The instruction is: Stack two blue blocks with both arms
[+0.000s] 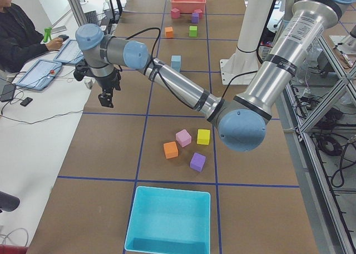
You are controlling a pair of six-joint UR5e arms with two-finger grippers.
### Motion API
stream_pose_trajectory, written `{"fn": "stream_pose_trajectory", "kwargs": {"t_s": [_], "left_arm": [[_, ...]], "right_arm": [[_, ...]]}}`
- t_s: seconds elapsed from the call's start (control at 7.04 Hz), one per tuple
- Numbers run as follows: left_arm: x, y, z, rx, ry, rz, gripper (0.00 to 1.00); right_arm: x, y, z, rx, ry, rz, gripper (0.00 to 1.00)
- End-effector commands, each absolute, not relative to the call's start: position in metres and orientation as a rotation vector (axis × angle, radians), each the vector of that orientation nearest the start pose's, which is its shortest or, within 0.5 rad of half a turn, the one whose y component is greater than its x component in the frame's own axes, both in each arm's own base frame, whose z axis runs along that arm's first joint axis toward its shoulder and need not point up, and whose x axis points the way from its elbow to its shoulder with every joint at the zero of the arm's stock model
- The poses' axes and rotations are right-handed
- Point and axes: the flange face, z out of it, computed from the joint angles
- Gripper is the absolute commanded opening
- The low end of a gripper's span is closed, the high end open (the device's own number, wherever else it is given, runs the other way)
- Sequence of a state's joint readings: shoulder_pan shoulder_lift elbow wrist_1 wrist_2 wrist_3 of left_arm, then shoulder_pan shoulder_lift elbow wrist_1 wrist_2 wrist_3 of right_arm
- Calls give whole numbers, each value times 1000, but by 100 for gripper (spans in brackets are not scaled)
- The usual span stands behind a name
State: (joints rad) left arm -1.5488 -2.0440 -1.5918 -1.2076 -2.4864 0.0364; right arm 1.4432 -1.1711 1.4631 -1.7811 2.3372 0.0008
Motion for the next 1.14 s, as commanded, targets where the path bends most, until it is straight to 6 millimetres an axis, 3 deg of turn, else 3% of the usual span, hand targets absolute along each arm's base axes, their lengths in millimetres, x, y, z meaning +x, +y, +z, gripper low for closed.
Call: {"fn": "stream_pose_trajectory", "kwargs": {"t_s": [0.0,0.14,0.43,0.99], "left_arm": [[-73,-633,449,127,917,117,94],[-74,-631,456,127,916,130,94],[-85,-618,499,127,916,163,97],[-88,-613,528,100,919,143,98]], "right_arm": [[-21,-654,495,33,-776,-122,100],[-24,-654,495,37,-773,-131,100],[-26,-654,497,34,-771,-138,100],[-26,-653,498,30,-773,-132,100]]}}
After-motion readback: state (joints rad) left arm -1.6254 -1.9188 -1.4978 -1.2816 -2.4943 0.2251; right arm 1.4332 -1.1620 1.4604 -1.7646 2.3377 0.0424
